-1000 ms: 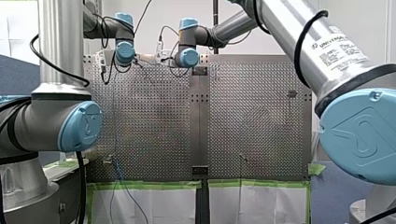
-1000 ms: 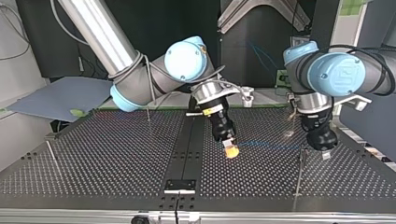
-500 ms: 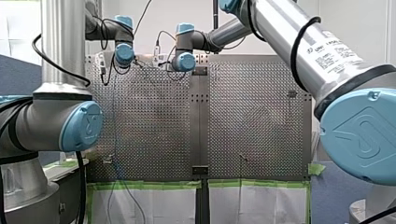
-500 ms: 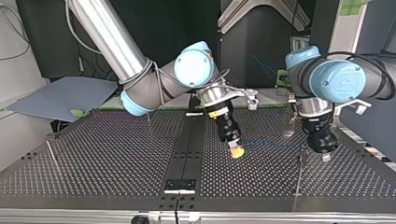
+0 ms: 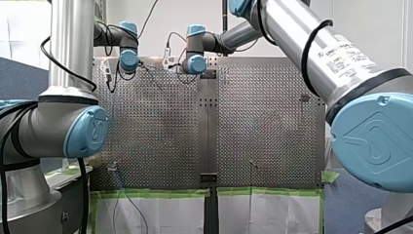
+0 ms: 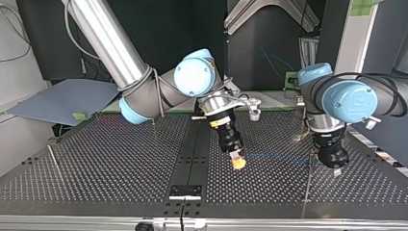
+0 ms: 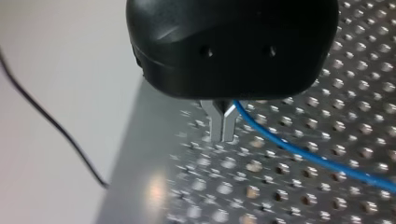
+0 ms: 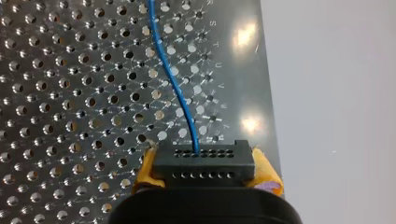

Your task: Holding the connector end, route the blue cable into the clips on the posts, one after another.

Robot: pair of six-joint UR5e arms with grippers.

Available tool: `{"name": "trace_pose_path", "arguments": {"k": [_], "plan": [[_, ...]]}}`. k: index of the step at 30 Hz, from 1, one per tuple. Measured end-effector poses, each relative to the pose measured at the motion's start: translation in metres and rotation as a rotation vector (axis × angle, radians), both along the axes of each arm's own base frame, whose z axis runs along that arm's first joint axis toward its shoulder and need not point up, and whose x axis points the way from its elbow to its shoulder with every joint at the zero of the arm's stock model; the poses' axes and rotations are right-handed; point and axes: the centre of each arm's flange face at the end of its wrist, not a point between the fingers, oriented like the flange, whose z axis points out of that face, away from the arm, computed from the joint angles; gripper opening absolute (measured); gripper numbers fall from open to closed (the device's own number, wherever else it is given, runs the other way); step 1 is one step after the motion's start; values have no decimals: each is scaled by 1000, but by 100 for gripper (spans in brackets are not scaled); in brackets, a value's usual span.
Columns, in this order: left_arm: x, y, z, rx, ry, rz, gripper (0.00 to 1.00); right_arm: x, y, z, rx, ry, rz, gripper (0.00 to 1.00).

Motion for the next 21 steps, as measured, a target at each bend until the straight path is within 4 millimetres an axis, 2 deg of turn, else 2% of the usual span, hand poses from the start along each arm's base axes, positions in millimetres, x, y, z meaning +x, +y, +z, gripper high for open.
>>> {"name": "trace_pose_path", "arguments": {"k": [7, 21], "plan": [[23, 6, -17, -31, 12, -28, 0, 0, -12, -5, -3, 1, 0, 0], [32, 23, -16, -76, -19, -44, 0, -3, -22, -4, -7, 0, 1, 0]]}}
